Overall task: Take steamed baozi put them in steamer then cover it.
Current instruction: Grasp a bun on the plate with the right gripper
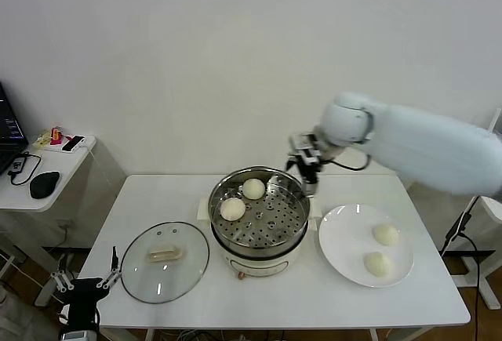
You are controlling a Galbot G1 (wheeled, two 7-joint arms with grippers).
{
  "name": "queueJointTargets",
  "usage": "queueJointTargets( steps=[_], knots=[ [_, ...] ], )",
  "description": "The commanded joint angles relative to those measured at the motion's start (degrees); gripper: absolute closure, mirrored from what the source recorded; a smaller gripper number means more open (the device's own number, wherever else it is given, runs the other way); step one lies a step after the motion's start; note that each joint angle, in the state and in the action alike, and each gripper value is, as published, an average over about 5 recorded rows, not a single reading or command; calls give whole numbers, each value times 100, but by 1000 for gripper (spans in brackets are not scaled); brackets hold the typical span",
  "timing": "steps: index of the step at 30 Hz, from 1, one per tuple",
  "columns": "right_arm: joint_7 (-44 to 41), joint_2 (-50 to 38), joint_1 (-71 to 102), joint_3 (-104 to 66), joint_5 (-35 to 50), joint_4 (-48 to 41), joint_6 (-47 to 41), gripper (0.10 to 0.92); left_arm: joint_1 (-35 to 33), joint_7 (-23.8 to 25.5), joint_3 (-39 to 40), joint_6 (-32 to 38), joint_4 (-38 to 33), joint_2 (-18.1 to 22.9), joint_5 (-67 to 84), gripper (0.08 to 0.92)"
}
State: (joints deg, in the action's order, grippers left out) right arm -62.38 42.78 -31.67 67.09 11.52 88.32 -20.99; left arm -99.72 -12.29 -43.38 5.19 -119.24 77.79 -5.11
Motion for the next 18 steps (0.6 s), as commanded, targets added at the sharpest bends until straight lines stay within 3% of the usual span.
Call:
queueJointTargets(
  steps=[1, 10, 18],
  knots=[
    [-366, -2042, 556, -113, -1155, 750, 710, 203, 0, 11, 79, -18, 49, -91, -2, 177],
    [-148, -2739, 2713, -1619, -1686, 772, 913, 203, -22, 19, 80, -56, 81, -110, -11, 177],
    [-71, -2557, 4688, -3224, -2112, 580, 897, 203, -90, 16, 30, -50, 116, -60, -56, 177]
  ],
)
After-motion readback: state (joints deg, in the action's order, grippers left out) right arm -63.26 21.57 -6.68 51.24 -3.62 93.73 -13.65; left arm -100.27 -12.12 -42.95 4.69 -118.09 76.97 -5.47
